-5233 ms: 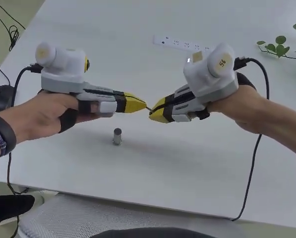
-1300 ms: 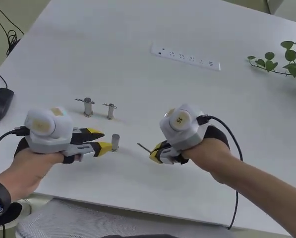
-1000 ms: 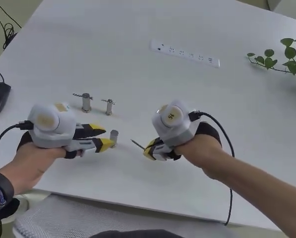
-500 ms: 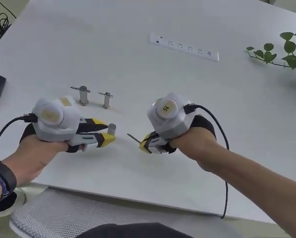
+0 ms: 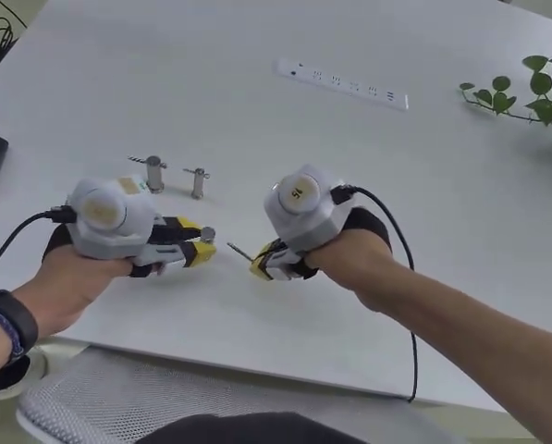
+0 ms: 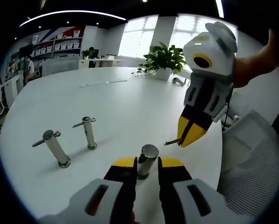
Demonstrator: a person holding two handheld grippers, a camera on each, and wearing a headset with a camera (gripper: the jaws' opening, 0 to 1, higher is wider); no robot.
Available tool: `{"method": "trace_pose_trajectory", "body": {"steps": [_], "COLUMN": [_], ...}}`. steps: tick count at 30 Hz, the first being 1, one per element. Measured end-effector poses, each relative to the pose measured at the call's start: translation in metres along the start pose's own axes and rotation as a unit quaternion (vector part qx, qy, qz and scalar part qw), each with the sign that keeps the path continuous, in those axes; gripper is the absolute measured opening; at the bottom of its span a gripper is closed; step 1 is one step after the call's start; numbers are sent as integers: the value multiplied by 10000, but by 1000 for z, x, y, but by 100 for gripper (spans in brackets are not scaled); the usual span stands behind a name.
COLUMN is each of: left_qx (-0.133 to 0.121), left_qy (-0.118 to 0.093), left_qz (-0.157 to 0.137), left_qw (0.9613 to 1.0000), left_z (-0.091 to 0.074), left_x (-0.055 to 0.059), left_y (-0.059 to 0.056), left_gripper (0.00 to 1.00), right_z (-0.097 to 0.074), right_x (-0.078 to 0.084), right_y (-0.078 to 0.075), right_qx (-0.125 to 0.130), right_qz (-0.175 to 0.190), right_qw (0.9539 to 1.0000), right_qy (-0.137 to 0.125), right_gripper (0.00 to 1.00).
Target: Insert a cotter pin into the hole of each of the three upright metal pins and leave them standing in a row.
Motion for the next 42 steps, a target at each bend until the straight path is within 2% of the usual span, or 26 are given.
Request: {"method": "trace_pose_trajectory", "body": {"steps": [9, 19, 42], "left_qx": [-81, -51, 2], "left_qy": [59, 143, 235], "left_qz": [150, 309, 414], "left_qw": [9998, 9994, 9989], "left_z": [1, 3, 6], "left_x": [0, -1, -2], "left_y": [1, 1, -1], "left_gripper": [13, 12, 12], "right_z": [2, 5, 5], "right_x": [-6, -11, -10], "right_y": [0, 1, 1], "right_qx": [-5, 9, 43], "right_qz": [36, -52, -166], "right_qw": [10000, 10000, 9997], "right_qy": [-2, 28, 153], "right_gripper": [2, 2, 2]}}
Point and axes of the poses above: the centre of the closed fingertips' face, and the gripper's own axes: z roughly forward along the fingers, y roughly to its left, x roughly out of its underside, the point moved 5 cm from there along -z, roughly backward along the fingers, and after that the axes turned 14 degrees about x, right-handed, at the moved point
